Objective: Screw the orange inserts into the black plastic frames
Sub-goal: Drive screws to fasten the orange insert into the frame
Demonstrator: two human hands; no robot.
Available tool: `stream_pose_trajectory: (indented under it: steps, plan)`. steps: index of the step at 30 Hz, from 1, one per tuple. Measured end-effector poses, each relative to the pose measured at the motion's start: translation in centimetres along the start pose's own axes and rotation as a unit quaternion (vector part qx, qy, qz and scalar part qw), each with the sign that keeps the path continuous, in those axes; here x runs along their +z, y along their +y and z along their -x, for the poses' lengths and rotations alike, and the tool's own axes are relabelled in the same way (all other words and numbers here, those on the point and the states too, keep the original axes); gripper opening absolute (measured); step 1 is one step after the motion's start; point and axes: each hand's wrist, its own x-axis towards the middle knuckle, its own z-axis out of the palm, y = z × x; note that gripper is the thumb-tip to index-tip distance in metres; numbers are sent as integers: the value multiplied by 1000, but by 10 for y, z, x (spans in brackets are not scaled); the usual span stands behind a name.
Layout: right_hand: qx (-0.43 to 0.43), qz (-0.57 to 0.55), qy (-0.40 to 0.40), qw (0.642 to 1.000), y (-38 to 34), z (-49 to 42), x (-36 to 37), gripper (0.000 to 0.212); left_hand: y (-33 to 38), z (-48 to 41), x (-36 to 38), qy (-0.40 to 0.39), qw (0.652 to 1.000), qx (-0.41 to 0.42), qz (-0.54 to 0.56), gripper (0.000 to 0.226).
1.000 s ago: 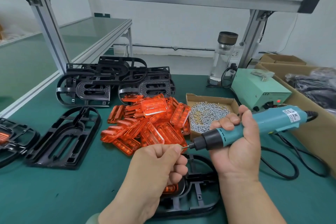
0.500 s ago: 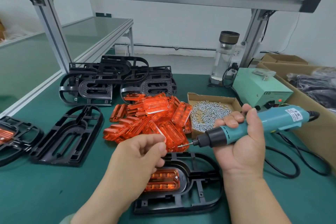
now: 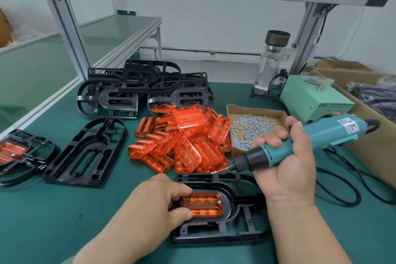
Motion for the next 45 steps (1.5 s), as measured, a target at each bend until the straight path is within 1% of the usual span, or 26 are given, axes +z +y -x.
stream_pose_trajectory:
  steps: [4, 9, 16, 24, 30, 45]
  plan:
    - [13, 24, -2, 1000, 2, 1, 1, 11, 6, -3, 6, -2, 1000, 14, 0, 47]
    - [20, 54, -13, 998, 1, 3, 4, 11, 6, -4, 6, -6, 1000, 13, -13, 49]
    - [24, 111, -48, 992, 14, 12, 10, 13, -3, -5, 0, -34, 999, 7, 35, 47]
    - [-1, 168, -98, 981, 26, 17, 17, 8, -4, -3, 4, -7, 998, 9, 57, 43]
    - [-4, 198, -99, 975, 28, 17, 20, 10, -3, -3, 4, -8, 998, 9, 63, 43]
    - [6, 218, -121, 968, 33, 21, 22, 12, -1, 0, 3, -16, 998, 6, 60, 42]
